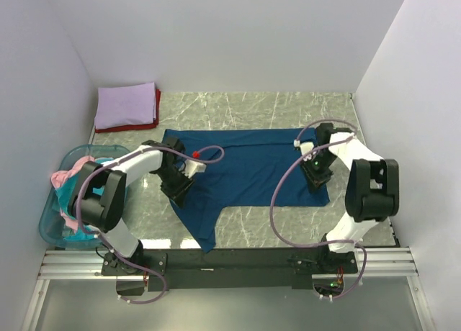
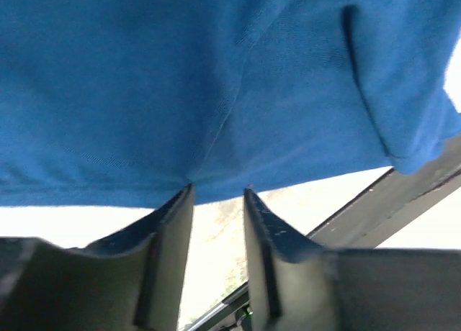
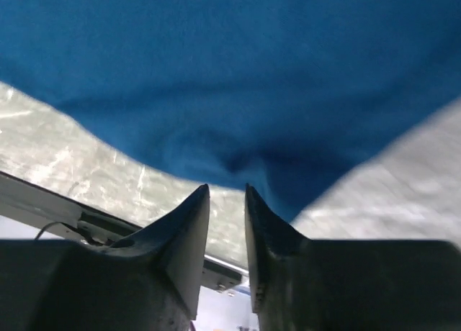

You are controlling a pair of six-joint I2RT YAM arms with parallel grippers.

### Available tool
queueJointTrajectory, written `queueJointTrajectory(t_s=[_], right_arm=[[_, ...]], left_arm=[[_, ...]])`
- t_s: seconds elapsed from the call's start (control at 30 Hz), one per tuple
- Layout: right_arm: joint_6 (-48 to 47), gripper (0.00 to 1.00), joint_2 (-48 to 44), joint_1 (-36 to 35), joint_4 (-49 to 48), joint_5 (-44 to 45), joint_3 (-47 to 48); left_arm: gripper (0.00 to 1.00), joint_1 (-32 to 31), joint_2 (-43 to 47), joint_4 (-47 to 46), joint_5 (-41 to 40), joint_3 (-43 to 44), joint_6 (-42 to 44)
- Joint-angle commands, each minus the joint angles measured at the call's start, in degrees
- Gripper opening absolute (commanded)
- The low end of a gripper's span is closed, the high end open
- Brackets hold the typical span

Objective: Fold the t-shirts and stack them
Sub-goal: Fold the tshirt

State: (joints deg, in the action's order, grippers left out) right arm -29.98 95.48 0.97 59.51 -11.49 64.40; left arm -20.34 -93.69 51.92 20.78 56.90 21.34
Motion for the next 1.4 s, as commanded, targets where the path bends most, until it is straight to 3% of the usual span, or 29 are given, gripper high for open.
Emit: queueJointTrajectory(t_s=[0.0, 0.13, 0.2, 0.37, 0.5, 0.57, 0.67, 0.7, 0.73, 0.83, 0.97, 1.13, 1.37], right_arm=[[2.29, 0.31, 3.12, -0.36, -4.57, -0.83, -1.64], [2.91, 0.24, 6.99, -0.36, -8.87, 3.48, -2.97], [2.99, 0.22, 8.31, -0.36, -10.72, 6.46, -3.14], [2.99, 0.20, 9.99, -0.36, -13.71, 10.60, -2.27], [3.43, 0.20, 9.64, -0.36, -13.63, 10.52, -0.86], [3.70, 0.20, 9.37, -0.36, -12.58, 9.21, 0.28], [3.96, 0.20, 8.67, -0.44, -10.65, 6.49, 1.60], [4.14, 0.20, 8.41, -0.45, -10.20, 6.04, 1.87], [4.22, 0.20, 8.14, -0.45, -9.76, 5.34, 2.13], [4.58, 0.20, 7.70, -0.45, -8.44, 3.93, 2.66], [5.37, 0.20, 8.40, -0.27, -6.78, 1.82, 3.53], [5.89, 0.20, 9.37, -0.27, -5.89, 0.68, 4.68], [5.63, 0.20, 9.19, -0.01, -5.72, 1.38, 4.77]], left_arm=[[0.38, -2.25, -1.40, -2.17, -3.89, -0.04, -0.77], [0.28, -2.16, -6.58, -3.84, -12.40, -0.30, -2.36], [0.24, -1.64, -8.34, -5.16, -20.31, 0.05, -1.75], [0.16, 4.16, -10.64, -7.27, -29.89, 7.06, 0.97], [0.22, 4.17, -8.09, -5.96, -27.82, 11.73, 2.82], [0.27, 4.17, -5.46, -2.98, -23.69, 13.57, 4.57], [0.33, 2.94, -0.89, 3.25, -10.45, 13.94, 8.00], [0.34, 2.41, 0.34, 5.19, -10.40, 13.76, 8.88], [0.38, 1.19, 2.96, 6.51, -4.31, 13.41, 10.37], [0.44, -3.80, 9.11, 7.85, 2.23, 10.34, 10.74], [0.47, -13.13, 15.46, 3.64, 3.31, 3.50, 8.20], [0.47, -26.29, 15.91, -3.12, -4.85, -1.97, 3.99], [0.52, -35.20, 9.85, -9.46, -14.61, -4.61, -1.13]])
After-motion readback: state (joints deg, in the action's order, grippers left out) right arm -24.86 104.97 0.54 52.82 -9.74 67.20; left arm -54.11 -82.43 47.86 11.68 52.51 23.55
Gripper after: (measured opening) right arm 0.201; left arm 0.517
